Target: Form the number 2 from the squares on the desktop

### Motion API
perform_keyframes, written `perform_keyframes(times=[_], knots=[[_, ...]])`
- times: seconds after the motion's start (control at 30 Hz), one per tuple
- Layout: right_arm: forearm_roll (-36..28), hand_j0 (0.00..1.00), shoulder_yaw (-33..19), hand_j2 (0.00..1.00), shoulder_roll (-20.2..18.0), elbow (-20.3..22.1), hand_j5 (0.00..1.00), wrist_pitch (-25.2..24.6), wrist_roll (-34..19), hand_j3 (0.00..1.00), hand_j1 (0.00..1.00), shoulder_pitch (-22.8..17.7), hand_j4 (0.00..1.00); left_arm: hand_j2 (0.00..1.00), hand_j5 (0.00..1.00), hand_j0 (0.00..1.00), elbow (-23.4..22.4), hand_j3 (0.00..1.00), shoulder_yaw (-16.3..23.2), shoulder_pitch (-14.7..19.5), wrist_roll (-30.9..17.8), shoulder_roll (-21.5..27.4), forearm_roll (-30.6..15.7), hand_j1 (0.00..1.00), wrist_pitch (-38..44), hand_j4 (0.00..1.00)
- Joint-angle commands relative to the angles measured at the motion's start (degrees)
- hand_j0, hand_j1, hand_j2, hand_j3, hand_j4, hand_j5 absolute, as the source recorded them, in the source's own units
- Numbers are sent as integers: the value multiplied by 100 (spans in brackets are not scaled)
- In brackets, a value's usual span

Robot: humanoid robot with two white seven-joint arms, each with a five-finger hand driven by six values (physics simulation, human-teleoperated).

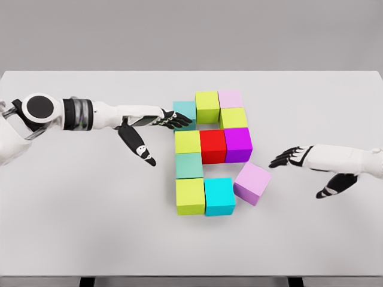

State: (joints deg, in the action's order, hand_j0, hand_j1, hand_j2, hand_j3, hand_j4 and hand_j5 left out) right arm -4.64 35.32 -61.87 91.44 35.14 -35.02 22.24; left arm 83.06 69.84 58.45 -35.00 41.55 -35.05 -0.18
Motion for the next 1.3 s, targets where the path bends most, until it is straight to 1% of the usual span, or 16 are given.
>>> perform_keyframes(times=[0.0, 0.03, 0.2, 0.23, 0.33, 0.37, 0.4, 0.47, 0.5, 0.53, 0.57, 0.6, 0.77, 0.87, 1.03, 1.27], knots=[[-907, 100, 98, 100, 149, -354, 100, -14, 2, 100, 100, 9, 100, 100, 100, 100, -9, 100, 29, 0, 0, -15, -28, 100, 1, 100], [-890, 100, 89, 100, 202, -530, 100, -14, 2, 100, 100, 35, 100, 100, 100, 100, -9, 100, 20, 0, 0, -24, -19, 100, 1, 100], [-872, 100, 168, 100, 219, -513, 100, -14, 2, 100, 100, 18, 100, 100, 100, 100, -466, 100, 29, 0, 0, -367, 95, 100, 9, 100], [-872, 100, 343, 100, 246, -495, 100, -14, 2, 100, 100, 61, 100, 100, 100, 100, -501, 100, 29, 0, 0, -384, 104, 100, 1, 100], [-934, 100, 379, 100, 298, -469, 100, -14, 2, 100, 100, 79, 100, 100, 100, 100, -501, 100, 29, 0, 0, -393, 104, 100, 9, 100], [-969, 100, 379, 100, 421, -504, 100, -14, 2, 100, 100, 18, 100, 100, 100, 100, -501, 100, 29, 0, 0, -393, 104, 100, 1, 100], [-1065, 100, 379, 100, 465, -513, 100, -14, 2, 100, 100, -52, 100, 100, 100, 100, -501, 100, 20, 0, 0, -393, 104, 100, 1, 100], [-1557, 100, 379, 100, 492, -530, 100, -14, 2, 100, 100, -185, 100, 100, 100, 100, -510, 100, 29, 0, 0, -402, 113, 100, 9, 100], [-1584, 100, 379, 100, 509, -548, 100, -14, 2, 100, 100, -185, 100, 100, 100, 100, -527, 100, 29, 0, 0, -402, 113, 100, 9, 100], [-1671, 100, 379, 100, 597, -723, 100, -14, 2, 100, 100, -185, 100, 100, 100, 100, -598, 100, 29, 0, 0, -463, 139, 100, 9, 100], [-1812, 100, 379, 100, 641, -794, 100, -14, 2, 100, 100, -185, 100, 100, 100, 100, -668, 100, 20, 0, 0, -499, 191, 100, 1, 100], [-2093, 100, 379, 100, 650, -821, 100, -14, 2, 100, 100, -185, 100, 100, 100, 100, -782, 100, 20, 0, 0, -569, 218, 100, 1, 100], [-2129, 100, 379, 100, 843, -829, 100, -14, 2, 100, 100, -202, 100, 100, 100, 100, -835, 100, 20, 9, 0, -622, 227, 100, 9, 100], [-2129, 100, 353, 100, 949, -821, 100, -14, 2, 100, 100, -422, 100, 100, 100, 100, -844, 100, 20, 9, 0, -630, 288, 100, 9, 100], [-2138, 100, 317, 100, 957, -829, 100, -14, 2, 100, 100, -413, 100, 100, 100, 100, -1116, 100, 20, 18, 0, -824, 350, 100, 1, 100], [-2155, 100, 352, 100, 949, -785, 100, -14, 2, 100, 100, -545, 100, 100, 100, 100, -1160, 100, 20, 26, 0, -841, 367, 100, 1, 100]])
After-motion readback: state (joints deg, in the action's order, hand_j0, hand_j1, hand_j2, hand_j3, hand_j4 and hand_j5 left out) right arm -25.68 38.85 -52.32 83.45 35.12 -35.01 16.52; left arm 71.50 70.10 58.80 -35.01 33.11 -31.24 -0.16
